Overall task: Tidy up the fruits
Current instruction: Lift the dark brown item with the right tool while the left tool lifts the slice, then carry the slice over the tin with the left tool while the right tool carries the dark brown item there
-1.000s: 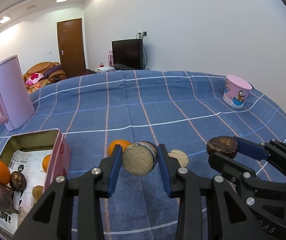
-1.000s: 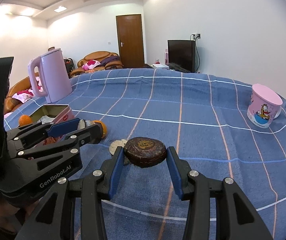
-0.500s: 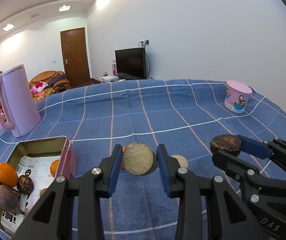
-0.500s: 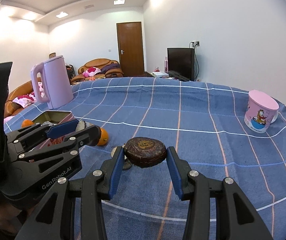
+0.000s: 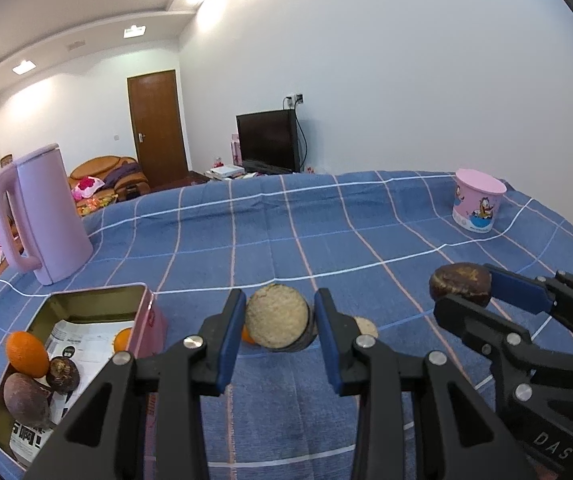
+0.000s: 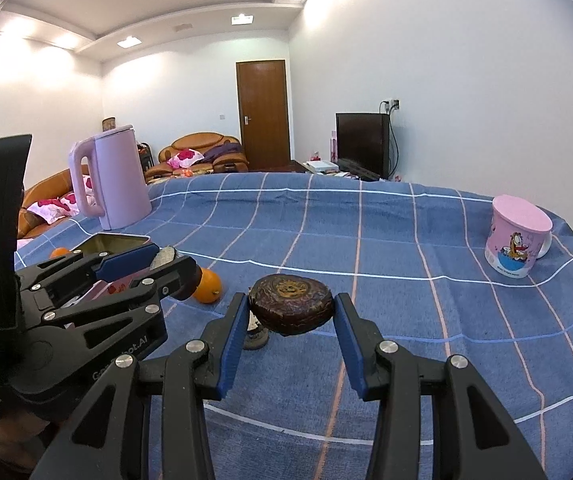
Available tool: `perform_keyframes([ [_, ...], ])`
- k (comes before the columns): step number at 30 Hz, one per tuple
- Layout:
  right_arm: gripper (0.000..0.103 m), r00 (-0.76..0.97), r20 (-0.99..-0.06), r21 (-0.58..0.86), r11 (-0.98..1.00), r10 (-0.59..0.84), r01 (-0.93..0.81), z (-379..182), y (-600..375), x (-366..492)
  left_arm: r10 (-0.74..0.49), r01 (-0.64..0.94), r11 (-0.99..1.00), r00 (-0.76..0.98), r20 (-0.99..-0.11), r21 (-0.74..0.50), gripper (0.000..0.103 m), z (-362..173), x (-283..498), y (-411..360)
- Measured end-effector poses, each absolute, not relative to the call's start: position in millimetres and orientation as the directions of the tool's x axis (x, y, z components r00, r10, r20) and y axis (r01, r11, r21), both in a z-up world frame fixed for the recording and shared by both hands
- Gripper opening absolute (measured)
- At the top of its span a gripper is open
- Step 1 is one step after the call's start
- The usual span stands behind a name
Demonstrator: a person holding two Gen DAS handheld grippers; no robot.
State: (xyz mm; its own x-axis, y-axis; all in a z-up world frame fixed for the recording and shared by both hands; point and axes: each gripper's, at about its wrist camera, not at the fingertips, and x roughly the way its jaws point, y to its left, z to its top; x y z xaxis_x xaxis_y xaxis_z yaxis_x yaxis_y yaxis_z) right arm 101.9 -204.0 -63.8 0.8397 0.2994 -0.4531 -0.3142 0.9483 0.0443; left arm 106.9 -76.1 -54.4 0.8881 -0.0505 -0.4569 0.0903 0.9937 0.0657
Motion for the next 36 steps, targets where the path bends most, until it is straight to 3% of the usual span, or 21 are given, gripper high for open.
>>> perform_keyframes([
  [14,0.046,0.876,-0.383,0.025,0.951,0.294,-0.308,-57.8,-205.8,88.3,-0.026,0.069,0.994,0.909,-0.415,0.09,0.037,-50.8,97.5,-75.4],
  [36,0.046,0.863,-0.388,0.018,0.939,0.323,-0.343,-56.3,-187.9,89.8,-0.012,0.047,0.996,0.906,-0.423,0.074,0.037,-44.1,85.3,-49.2],
])
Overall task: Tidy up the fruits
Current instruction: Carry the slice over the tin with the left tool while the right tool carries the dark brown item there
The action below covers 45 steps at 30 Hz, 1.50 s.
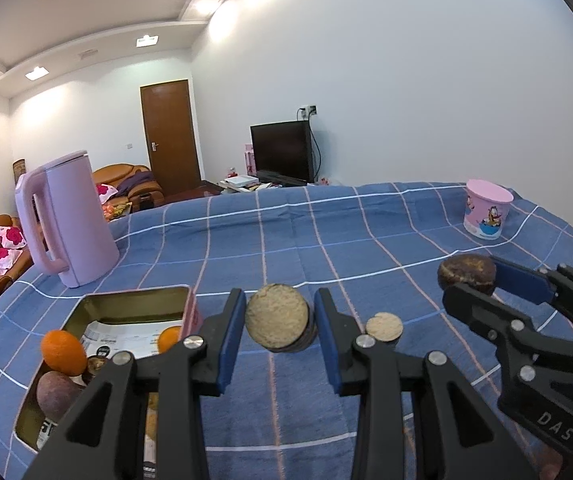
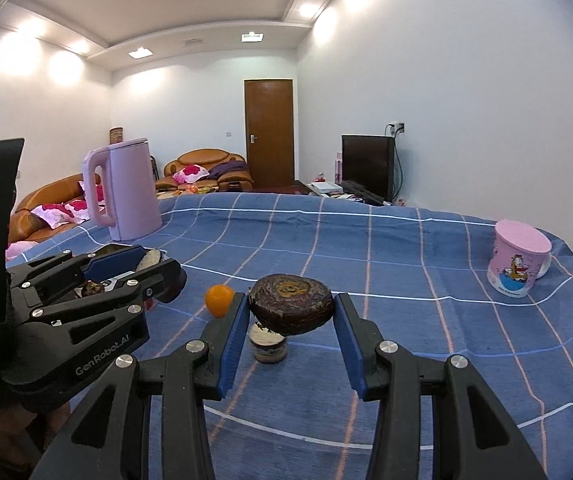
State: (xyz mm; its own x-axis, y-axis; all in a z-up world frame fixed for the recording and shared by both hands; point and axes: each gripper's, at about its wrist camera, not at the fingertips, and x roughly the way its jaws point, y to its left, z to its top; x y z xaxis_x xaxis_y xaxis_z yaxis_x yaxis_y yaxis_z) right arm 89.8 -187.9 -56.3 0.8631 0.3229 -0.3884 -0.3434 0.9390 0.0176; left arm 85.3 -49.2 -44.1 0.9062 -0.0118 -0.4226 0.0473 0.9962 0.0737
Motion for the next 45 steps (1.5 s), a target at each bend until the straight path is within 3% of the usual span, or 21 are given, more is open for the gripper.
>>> perform_keyframes([
  [45,0.046,0.721,-0.417,0.011,0.796,0.554,-0.605,-43.5,-42.3,109.7,0.186,-0.2,0.98,0.845,-0.5,0.028,0.036,-58.7,71.1,81.7],
])
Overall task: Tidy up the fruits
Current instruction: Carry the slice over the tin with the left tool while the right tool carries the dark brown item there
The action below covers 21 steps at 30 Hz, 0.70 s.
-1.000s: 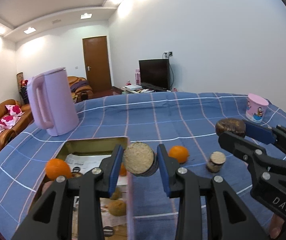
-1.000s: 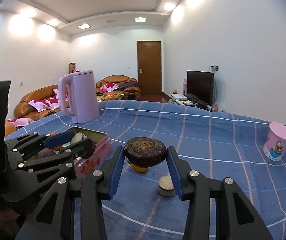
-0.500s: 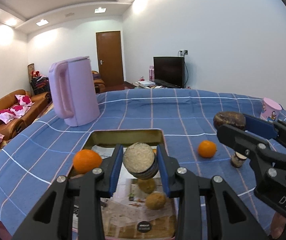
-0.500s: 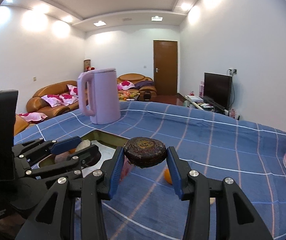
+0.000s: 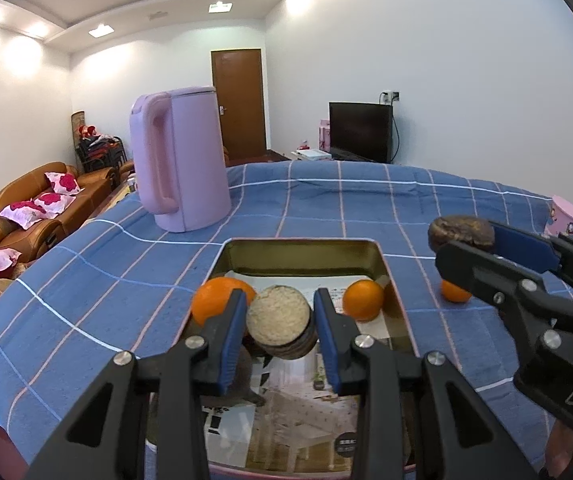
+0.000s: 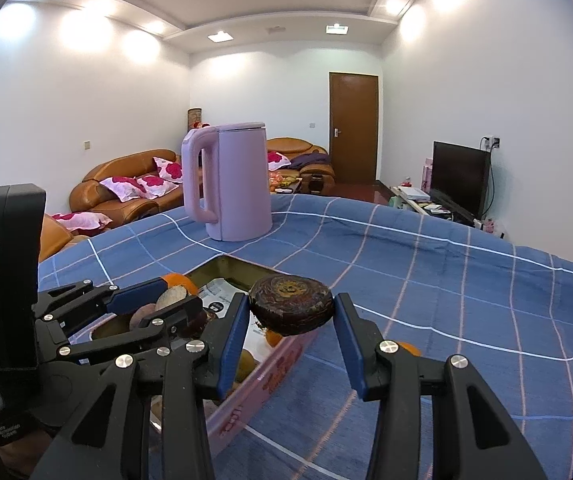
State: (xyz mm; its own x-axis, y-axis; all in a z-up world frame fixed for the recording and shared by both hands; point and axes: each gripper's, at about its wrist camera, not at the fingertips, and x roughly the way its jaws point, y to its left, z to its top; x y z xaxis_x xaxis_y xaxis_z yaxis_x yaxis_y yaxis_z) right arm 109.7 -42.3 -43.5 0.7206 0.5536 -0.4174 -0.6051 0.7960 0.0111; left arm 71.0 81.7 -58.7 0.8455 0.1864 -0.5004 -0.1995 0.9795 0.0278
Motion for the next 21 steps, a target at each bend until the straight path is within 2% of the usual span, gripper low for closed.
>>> perform_keyframes([
  [21,0.046,0.663,-0.492,0.027,0.771,0.565,-0.637,-57.5,-10.8,132.2,0.128,-0.181,0.983,0.811,-0.571,-0.036,0.036,-67.7,80.9,100.0],
])
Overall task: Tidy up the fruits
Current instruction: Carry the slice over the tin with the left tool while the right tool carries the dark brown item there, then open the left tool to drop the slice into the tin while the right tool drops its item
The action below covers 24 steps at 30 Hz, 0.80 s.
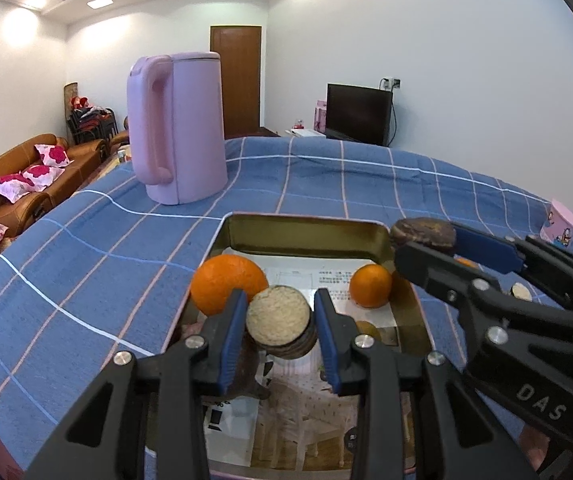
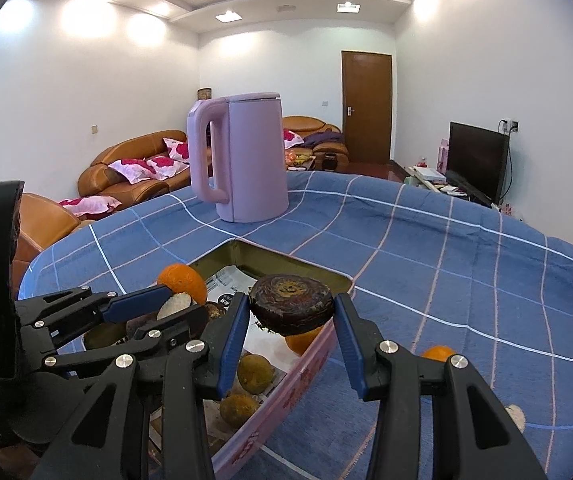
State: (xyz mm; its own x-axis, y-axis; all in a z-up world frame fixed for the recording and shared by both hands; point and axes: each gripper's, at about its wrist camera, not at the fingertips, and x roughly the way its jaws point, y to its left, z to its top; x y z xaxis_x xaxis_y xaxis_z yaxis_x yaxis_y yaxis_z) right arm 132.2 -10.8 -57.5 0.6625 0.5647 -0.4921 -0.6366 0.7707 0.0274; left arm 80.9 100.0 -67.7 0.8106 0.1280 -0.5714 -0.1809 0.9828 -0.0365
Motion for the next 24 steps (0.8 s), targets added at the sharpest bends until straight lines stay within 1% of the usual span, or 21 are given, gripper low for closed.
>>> perform_keyframes([
  [6,0.046,0.628,-0.525,0.028,0.749,0.574,-0.662,-60.5,-0.7,137.6,0.129,-0.169,0.986,0.8,-0.586,-0.014,0.037,-68.8,81.8,96.9],
  [9,0.046,0.599,-0.542,0.052,0.735,0.589,-0.676,-62.8,1.7,141.0,0.129,-0.167,0.986,0.799,-0.588,-0.011,0.04,-69.0,82.6,96.8],
  [11,0.046,0.586,-0.553,0.065,0.732,0.592,-0.678,-64.6,3.0,143.9,0.121,-0.152,0.988,0.798,-0.591,-0.003,0.049,-69.7,83.0,94.2],
  [13,0.046,0.572,-0.566,0.076,0.729,0.593,-0.68,-67.2,4.1,146.4,0.135,-0.156,0.988,0.797,-0.589,0.015,0.051,-69.5,82.4,92.0],
  [15,0.05,0.567,-0.567,0.091,0.73,0.597,-0.677,-68.0,2.6,148.4,0.125,-0.145,0.989,0.798,-0.59,0.014,0.056,-69.8,82.5,91.1],
  [16,0.058,0.562,-0.569,0.099,0.728,0.601,-0.678,-68.3,2.5,149.2,0.122,-0.139,0.99,0.8,-0.588,0.016,0.064,-69.6,81.9,89.7],
  [17,0.069,0.553,-0.57,0.111,0.723,0.608,-0.682,-68.5,2.2,149.7,0.125,-0.139,0.99,0.801,-0.585,0.02,0.074,-69.5,81.2,88.8],
  [19,0.071,0.554,-0.564,0.106,0.719,0.613,-0.687,-67.7,2.3,146.6,0.152,-0.156,0.987,0.805,-0.573,0.043,0.083,-68.2,79.2,85.8],
  [24,0.071,0.601,-0.549,0.067,0.747,0.582,-0.662,-60.7,-6.6,139.0,0.159,-0.168,0.985,0.813,-0.56,0.036,0.083,-65.7,77.9,86.4],
])
